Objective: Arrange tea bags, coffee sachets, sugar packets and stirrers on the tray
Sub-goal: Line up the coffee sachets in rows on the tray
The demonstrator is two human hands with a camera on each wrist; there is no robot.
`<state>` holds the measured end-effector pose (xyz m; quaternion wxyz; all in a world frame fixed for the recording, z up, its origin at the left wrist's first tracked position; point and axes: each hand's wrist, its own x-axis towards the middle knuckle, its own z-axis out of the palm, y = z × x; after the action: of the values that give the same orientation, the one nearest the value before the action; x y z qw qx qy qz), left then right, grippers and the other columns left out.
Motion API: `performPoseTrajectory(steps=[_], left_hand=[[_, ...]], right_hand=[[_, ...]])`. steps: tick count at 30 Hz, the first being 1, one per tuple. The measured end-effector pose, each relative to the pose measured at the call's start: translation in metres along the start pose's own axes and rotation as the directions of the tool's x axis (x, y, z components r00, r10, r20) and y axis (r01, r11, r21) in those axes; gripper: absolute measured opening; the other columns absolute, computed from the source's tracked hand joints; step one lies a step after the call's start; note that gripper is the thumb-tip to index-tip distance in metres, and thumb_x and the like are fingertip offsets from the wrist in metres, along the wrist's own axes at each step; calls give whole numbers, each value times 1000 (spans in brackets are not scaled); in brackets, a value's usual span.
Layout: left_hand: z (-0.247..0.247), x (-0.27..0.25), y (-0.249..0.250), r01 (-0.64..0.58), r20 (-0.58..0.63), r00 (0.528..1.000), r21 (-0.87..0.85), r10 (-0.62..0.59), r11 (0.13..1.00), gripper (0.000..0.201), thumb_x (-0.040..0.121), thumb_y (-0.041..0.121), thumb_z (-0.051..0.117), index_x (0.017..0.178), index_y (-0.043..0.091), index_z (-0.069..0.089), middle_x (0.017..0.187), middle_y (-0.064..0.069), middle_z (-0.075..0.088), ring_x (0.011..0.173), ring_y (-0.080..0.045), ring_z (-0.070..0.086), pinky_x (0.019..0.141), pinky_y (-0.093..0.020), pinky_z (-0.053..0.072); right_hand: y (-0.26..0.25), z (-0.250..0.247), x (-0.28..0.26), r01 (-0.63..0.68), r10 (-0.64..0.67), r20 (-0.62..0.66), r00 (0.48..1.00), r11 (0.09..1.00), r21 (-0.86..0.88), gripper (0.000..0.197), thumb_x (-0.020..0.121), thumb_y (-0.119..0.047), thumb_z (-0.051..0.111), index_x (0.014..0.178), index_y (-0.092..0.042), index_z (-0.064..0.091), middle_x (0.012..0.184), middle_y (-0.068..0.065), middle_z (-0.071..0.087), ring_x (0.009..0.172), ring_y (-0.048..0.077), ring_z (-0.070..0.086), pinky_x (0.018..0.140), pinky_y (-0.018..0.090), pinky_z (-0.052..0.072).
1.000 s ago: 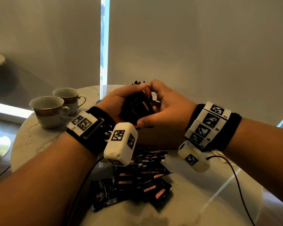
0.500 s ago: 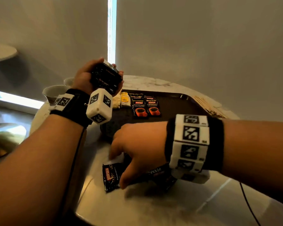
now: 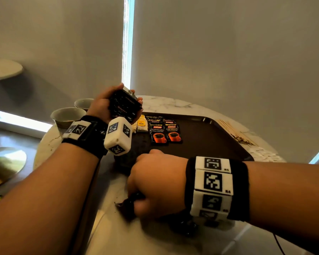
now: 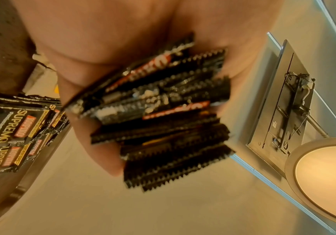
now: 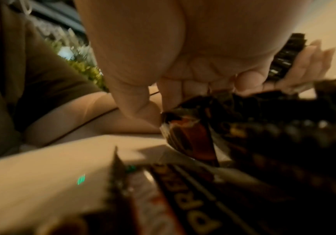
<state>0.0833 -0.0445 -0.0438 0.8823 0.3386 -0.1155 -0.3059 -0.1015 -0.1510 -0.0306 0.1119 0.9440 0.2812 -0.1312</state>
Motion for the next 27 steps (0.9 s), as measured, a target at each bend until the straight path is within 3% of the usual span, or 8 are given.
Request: performPoseTrajectory(steps=[2, 4, 10, 14, 18, 22, 25, 27], left_hand=[[-2, 1, -1, -2, 23, 1000, -17, 3, 1000, 34, 90, 36, 64, 113, 11, 60, 109, -13, 64, 85, -25, 70, 70, -40, 60], [-3, 2, -2, 8, 20, 1000, -18, -8, 1000, 34, 90, 36, 64, 114, 12, 60, 110, -13, 65, 86, -25, 70, 70, -40, 60], [-4, 5, -1, 29, 13, 1000, -32, -29, 999, 37, 87, 35, 66, 115, 12, 60, 109, -14, 66, 87, -25, 70, 72, -40, 60], [-8, 7, -1, 34, 15, 999, -13, -34, 999, 36, 89, 36, 65, 116, 13, 60, 110, -12, 65, 90, -24, 69, 75, -41, 59], [-7, 7, -5, 28, 4, 1000, -7, -28, 1000, 41, 87, 36, 66, 120, 13, 57, 108, -12, 66, 88, -24, 70, 72, -40, 60], [-5, 7, -6, 46, 9, 999, 8, -46, 999, 39, 88, 37, 65, 118, 14, 58, 107, -12, 66, 88, -24, 70, 74, -40, 60], [-4, 6, -7, 50, 6, 999, 25, -50, 998, 40, 84, 36, 67, 117, 15, 58, 107, -11, 66, 89, -24, 69, 77, -40, 60], [-3, 5, -7, 49, 4, 999, 43, -49, 998, 40, 83, 37, 67, 116, 16, 58, 106, -11, 66, 89, -23, 70, 78, -39, 60]], right_hand=[[7, -3, -9, -28, 39, -48, 998, 977, 213, 28, 92, -46, 60, 99, -25, 77, 95, -3, 63, 91, 20, 59, 81, 40, 54], [13, -1, -17, -63, 89, -70, 994, 950, 307, 27, 92, -43, 63, 104, -25, 78, 107, -2, 56, 97, 18, 57, 82, 39, 55], [17, 9, -30, -99, 110, -15, 994, 934, 343, 30, 90, -46, 63, 113, -31, 75, 102, -10, 64, 88, 9, 61, 79, 33, 57], [16, 10, -40, -121, 151, -56, 987, 925, 360, 29, 90, -45, 62, 114, -32, 74, 101, -11, 67, 89, 8, 62, 81, 33, 58], [15, 6, -49, -101, 142, -73, 987, 910, 402, 28, 93, -43, 60, 114, -31, 75, 102, -12, 67, 89, 5, 61, 82, 24, 55], [21, 7, -54, -123, 219, -159, 963, 877, 464, 21, 93, -41, 61, 100, -29, 76, 93, -14, 66, 87, 3, 60, 78, 21, 52], [30, 12, -55, -127, 308, -228, 924, 808, 576, 16, 91, -37, 66, 83, -28, 76, 79, -13, 66, 76, 1, 61, 63, 11, 45], [35, 13, -55, -117, 354, -243, 903, 747, 654, 17, 91, -33, 68, 80, -24, 76, 73, -10, 66, 66, 1, 60, 57, 13, 45]])
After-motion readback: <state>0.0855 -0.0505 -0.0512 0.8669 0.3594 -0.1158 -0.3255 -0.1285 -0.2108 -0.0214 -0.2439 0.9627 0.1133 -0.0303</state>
